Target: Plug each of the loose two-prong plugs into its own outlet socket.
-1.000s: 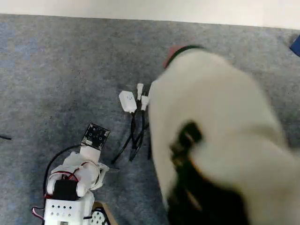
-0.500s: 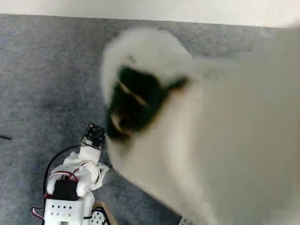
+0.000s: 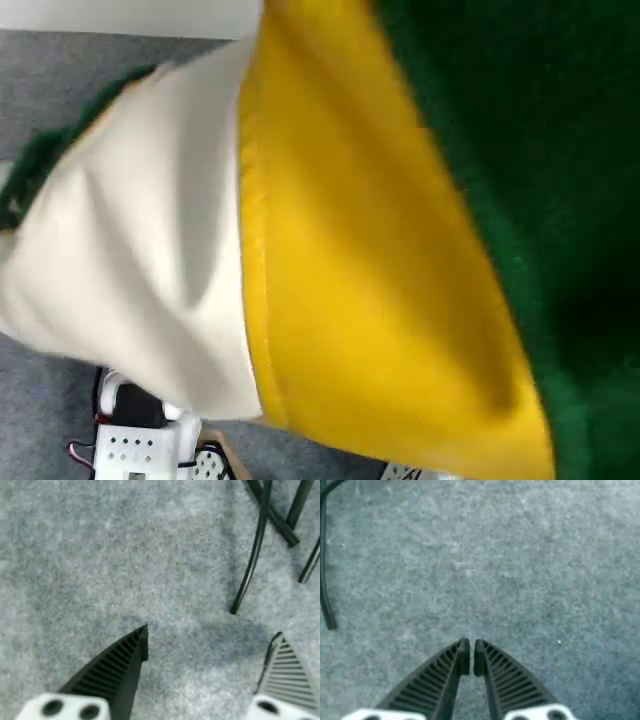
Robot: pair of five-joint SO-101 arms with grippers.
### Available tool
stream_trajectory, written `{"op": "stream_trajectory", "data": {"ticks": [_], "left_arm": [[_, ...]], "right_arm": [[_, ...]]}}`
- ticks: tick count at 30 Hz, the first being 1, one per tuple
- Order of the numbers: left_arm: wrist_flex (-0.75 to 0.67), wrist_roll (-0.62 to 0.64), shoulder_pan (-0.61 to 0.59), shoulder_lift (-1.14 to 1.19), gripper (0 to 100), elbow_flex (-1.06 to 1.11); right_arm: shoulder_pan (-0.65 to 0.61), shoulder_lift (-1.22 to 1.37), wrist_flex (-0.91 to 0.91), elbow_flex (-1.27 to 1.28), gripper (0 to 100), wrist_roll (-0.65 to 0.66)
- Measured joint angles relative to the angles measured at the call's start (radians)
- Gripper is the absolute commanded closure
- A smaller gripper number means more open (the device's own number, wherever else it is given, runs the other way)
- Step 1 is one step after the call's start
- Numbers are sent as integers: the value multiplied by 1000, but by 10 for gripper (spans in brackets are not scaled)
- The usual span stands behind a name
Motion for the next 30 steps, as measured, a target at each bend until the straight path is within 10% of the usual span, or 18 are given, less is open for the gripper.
{"op": "stream_trajectory", "data": {"ticks": [30], "left_arm": [[0, 0, 9, 0, 631, 0]], "right_arm": [[2, 0, 0, 0, 962, 0]]}}
